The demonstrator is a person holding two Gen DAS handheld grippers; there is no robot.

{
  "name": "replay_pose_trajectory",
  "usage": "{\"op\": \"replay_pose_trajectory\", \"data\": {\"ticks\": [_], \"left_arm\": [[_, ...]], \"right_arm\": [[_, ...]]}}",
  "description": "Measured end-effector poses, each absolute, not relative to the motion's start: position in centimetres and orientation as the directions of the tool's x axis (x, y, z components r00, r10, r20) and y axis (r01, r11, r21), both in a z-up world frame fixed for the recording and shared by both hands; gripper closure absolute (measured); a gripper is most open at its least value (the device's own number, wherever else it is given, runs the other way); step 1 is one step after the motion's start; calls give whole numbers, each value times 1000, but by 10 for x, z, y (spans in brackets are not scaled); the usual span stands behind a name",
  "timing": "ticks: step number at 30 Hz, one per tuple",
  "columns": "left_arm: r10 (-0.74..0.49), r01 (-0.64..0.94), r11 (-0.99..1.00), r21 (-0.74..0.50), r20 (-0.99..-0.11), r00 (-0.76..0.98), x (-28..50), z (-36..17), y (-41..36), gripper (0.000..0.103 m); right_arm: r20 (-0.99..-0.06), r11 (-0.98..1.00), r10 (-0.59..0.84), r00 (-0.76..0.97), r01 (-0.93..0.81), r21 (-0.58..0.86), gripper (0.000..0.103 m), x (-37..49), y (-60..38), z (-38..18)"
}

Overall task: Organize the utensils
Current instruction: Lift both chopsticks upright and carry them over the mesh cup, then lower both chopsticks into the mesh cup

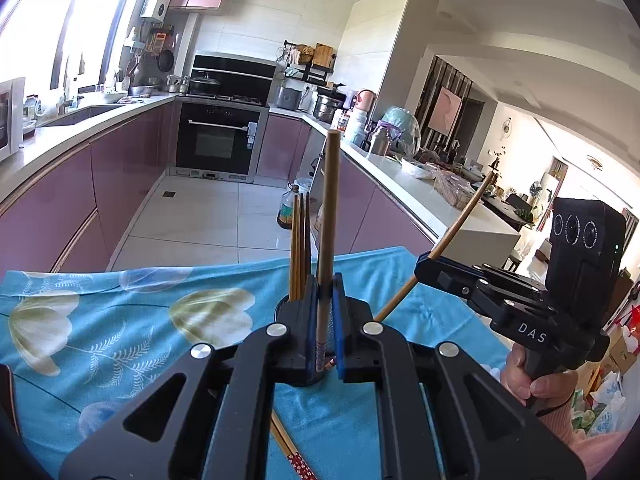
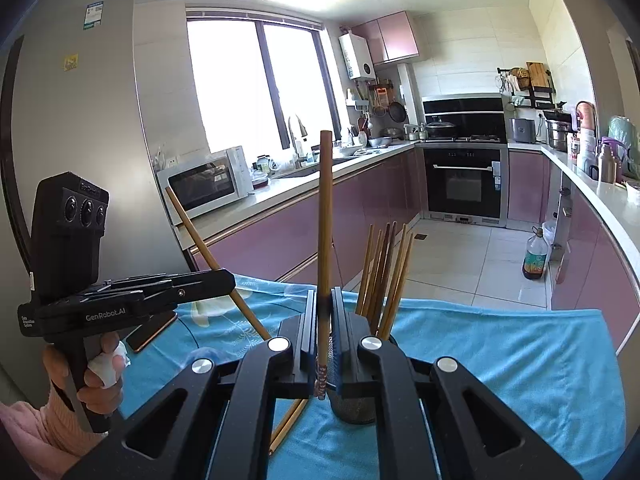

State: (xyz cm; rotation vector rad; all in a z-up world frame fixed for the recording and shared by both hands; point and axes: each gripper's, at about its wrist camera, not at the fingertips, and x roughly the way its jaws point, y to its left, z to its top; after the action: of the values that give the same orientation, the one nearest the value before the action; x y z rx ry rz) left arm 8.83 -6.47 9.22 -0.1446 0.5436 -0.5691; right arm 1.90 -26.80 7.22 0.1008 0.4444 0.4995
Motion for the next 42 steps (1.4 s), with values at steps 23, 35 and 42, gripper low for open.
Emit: {"op": "replay_pose_trajectory", "data": {"ticks": [23, 35, 42], "left_arm": [[-501, 471, 861, -189, -466, 729, 113, 111, -95, 95], [-458, 455, 877, -155, -552, 697, 133, 84, -109, 95], [-443, 465, 875, -134, -607, 660, 145, 66, -118, 95]], "right_arm": [[-369, 890, 455, 810, -400, 218, 97, 48, -271, 75], [-467, 899, 437, 768, -379, 218, 97, 69, -262, 46], [-548, 905, 422, 723, -368, 212, 97, 78, -256, 28]]}}
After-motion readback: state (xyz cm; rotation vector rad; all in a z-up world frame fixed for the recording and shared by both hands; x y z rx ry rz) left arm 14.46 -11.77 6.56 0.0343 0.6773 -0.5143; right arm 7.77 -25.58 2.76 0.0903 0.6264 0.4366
